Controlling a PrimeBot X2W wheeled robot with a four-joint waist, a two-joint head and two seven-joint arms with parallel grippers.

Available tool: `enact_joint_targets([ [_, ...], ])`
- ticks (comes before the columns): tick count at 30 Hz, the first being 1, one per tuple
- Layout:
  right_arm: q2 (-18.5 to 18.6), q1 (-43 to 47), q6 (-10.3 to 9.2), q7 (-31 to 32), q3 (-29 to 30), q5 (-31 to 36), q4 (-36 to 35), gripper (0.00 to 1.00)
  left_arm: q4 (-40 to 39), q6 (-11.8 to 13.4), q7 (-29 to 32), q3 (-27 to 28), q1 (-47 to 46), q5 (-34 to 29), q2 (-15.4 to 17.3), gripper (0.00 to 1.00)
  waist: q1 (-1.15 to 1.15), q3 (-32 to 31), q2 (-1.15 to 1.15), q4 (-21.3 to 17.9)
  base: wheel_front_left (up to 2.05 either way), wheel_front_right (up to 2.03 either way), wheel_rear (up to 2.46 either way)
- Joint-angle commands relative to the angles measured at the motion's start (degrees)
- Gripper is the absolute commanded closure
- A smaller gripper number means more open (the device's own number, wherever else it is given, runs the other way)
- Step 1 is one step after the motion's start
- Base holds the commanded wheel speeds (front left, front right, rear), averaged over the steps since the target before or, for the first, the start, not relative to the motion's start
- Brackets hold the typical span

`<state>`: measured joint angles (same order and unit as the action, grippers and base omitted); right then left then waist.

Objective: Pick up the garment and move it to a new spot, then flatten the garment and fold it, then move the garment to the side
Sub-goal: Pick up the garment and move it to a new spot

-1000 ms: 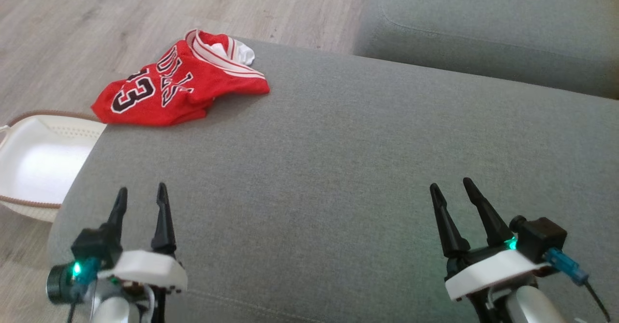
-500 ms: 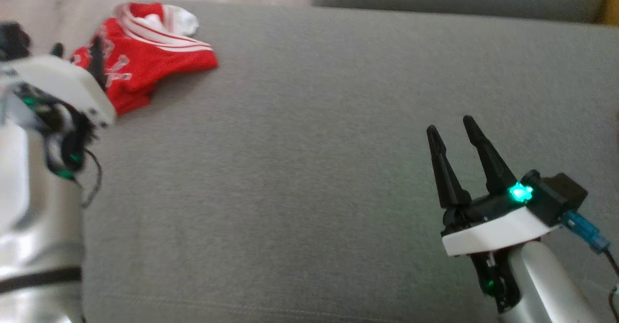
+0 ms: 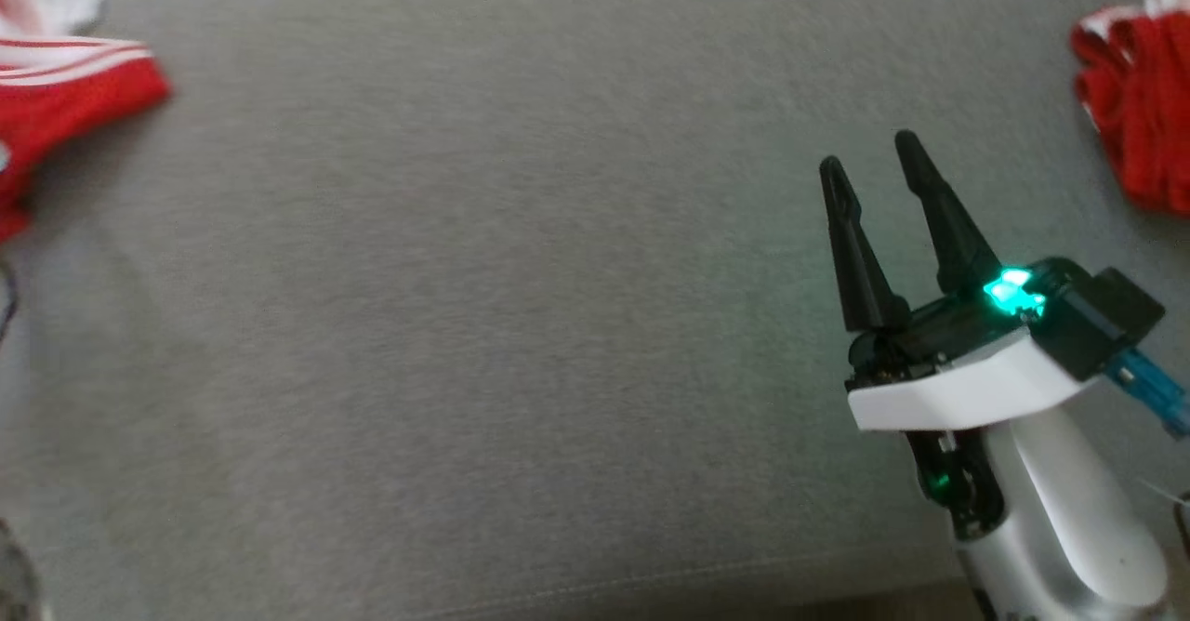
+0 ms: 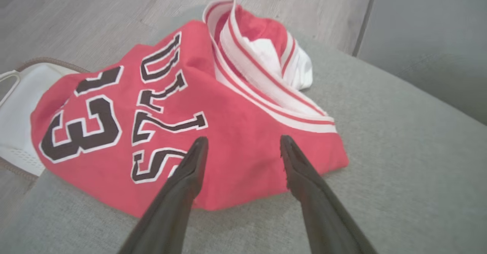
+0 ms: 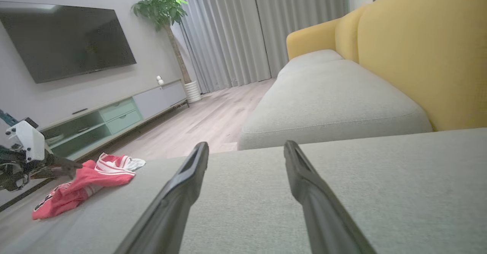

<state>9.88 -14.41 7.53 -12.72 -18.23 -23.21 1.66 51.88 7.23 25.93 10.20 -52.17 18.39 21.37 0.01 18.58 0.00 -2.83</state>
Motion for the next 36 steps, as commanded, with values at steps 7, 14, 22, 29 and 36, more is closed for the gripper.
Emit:
enact_joint_targets([
  [7,0.6,-1.9,-0.04,-1.6,-1.1,-1.1,-1.0,0.00,3.6,1.3,4.9,-0.7,-1.7,-2.0,6.2,0.00,-0.01,6.4,0.00,-6.3,0.00,0.00,0.00],
  [14,0.5,-2.5,-0.04,-2.0,-1.1,-1.1,0.3,0.00,4.1,-0.5,5.2,-1.9,-2.1,-1.7,5.8,1.00,-0.01,5.6,0.00,-5.5,0.00,0.00,0.00],
  [22,0.0,-1.5,-0.04,-2.2,-1.6,-1.1,2.5,0.00,1.8,-4.7,-0.4,-4.9,-3.4,-2.7,5.6,1.00,-0.01,-1.7,0.00,-4.7,0.00,0.00,0.00],
  [29,-0.2,0.5,-0.04,-2.2,-1.0,-1.1,4.1,0.00,0.4,-10.7,-2.0,-7.7,-4.7,-2.7,5.2,1.00,-0.01,-10.0,0.00,-4.7,0.00,0.00,0.00],
  [36,-0.6,3.3,-0.04,-2.2,0.3,-1.1,4.8,0.00,-6.3,-13.9,-2.4,-12.5,-6.0,-2.3,2.5,1.00,-0.01,-17.0,0.00,-5.4,0.00,0.00,0.00],
])
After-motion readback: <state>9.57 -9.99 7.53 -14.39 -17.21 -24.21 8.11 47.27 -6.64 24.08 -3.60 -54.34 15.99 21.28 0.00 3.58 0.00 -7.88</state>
